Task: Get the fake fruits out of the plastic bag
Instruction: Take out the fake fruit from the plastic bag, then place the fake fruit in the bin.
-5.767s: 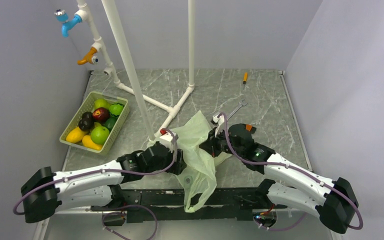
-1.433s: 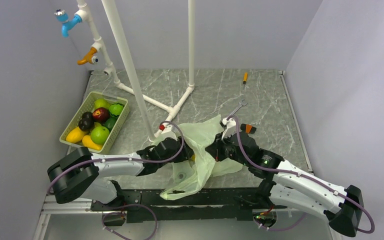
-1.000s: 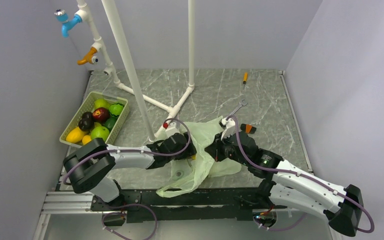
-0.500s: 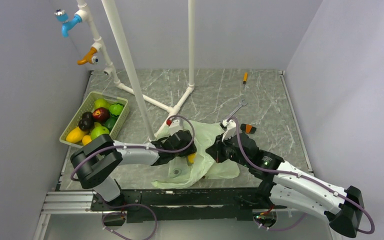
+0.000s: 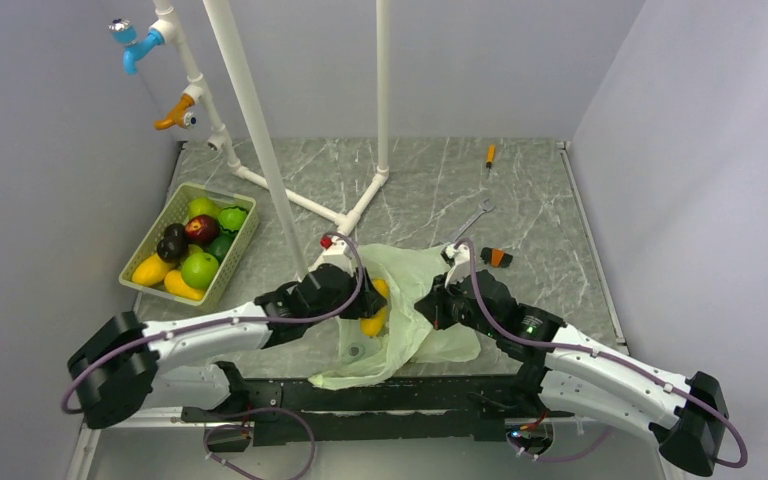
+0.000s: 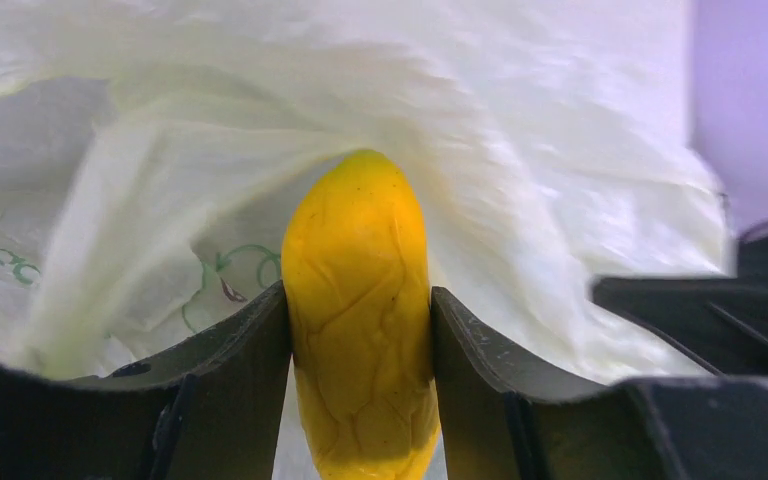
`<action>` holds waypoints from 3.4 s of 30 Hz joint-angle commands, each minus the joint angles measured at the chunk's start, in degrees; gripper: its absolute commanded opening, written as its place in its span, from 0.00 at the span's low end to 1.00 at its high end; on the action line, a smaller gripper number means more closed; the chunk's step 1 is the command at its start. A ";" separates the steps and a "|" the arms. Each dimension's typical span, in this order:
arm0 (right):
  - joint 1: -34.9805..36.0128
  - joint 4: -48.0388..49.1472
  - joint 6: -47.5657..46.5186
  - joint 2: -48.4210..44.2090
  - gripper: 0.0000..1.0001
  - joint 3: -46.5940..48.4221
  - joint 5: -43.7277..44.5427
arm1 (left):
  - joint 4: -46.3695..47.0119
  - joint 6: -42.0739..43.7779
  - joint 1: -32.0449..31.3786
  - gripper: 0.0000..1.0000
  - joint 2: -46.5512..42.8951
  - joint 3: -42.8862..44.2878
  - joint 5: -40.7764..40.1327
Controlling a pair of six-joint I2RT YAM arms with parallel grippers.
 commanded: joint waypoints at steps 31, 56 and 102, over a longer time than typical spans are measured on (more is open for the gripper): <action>-0.05 0.78 4.18 2.04 0.00 -0.35 4.79 | -57.30 11.88 1.18 0.00 -35.93 13.31 -37.64; -0.06 -2.61 0.94 0.62 0.00 2.25 6.45 | -34.56 0.33 67.53 0.00 0.88 36.73 -4.45; -1.23 -9.24 -0.16 5.79 0.00 12.91 13.00 | -31.88 0.20 80.38 0.98 13.27 38.21 10.97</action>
